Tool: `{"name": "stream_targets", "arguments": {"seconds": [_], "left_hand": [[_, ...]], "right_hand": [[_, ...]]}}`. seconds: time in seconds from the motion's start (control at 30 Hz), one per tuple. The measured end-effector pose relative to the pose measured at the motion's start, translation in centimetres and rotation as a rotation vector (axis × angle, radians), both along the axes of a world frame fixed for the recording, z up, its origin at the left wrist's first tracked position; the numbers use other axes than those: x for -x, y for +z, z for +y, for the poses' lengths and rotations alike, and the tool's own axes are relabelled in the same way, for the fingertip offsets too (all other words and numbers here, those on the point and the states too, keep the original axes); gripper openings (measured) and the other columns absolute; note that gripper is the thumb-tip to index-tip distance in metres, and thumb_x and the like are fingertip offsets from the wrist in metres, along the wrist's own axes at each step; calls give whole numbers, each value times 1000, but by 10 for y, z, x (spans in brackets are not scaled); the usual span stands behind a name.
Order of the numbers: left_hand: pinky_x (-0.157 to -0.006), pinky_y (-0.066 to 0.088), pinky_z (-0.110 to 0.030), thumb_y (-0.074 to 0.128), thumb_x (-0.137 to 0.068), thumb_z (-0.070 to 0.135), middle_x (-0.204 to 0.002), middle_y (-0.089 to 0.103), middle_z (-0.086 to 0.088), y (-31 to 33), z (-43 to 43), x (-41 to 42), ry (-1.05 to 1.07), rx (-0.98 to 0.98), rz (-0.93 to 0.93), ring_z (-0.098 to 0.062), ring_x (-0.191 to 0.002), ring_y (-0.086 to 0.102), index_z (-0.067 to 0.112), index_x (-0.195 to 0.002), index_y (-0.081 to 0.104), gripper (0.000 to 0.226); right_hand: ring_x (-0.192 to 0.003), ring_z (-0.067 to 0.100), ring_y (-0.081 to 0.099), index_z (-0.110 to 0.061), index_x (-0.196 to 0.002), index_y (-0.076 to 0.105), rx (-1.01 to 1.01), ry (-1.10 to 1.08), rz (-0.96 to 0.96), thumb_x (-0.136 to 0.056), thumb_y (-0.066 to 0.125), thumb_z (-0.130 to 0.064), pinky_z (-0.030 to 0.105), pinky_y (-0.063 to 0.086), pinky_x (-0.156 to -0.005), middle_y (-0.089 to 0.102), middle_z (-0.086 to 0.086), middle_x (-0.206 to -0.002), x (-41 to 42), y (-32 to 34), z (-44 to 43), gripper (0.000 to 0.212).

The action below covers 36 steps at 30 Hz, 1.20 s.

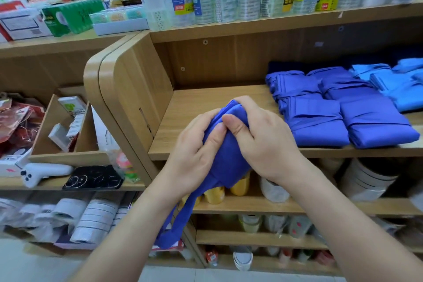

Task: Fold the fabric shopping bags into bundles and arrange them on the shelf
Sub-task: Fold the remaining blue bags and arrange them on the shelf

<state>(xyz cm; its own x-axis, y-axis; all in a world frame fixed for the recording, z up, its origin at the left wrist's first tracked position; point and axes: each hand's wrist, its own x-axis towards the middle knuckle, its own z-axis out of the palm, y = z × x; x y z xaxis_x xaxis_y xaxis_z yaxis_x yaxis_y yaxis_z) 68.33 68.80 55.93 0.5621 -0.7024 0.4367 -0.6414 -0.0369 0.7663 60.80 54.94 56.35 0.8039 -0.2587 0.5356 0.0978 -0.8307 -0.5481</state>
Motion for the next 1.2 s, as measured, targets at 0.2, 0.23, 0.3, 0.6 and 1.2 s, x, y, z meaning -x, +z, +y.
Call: {"name": "stream_targets", "arguments": {"seconds": [0.2,0.23,0.3,0.6,1.2], "left_hand": [[-74,44,-13,44,-95,40,-98,66,19,-6,17,-8,14,-144,47,-2,-87,61,41,-114,54,21],[-73,43,-12,44,-95,37,-95,66,19,-8,18,-9,36,-157,-1,-3,-86,61,41,-111,55,19],[-75,42,-11,46,-95,30,-94,66,17,-11,21,-10,69,-172,-92,-4,-90,60,37,-110,59,21],[-82,51,-24,61,-87,46,-105,59,18,4,26,-1,17,-315,-321,-3,-95,57,30,-124,55,41],[-81,45,-29,73,-76,48,-92,66,19,10,73,-16,-156,-530,-429,-9,-95,57,31,-86,72,20]], "right_hand": [[-76,8,54,-31,-94,45,-156,-89,-72,-97,33,-48,37,44,-68,53,-14,-79,4,-13,-5,21],[-82,6,55,-31,-97,46,-205,-55,-51,-97,35,-48,33,45,-72,55,-15,-86,6,-15,-5,20],[-98,0,52,-34,-111,46,-261,52,41,-96,46,-43,22,42,-81,53,-18,-104,13,-14,-9,18],[-91,13,54,-33,-101,44,492,178,447,-85,56,-63,36,47,-78,54,-15,-96,25,17,-10,36],[-71,8,51,-28,-88,44,382,126,418,-85,62,-50,29,41,-65,54,-12,-73,60,25,-61,28]]}}
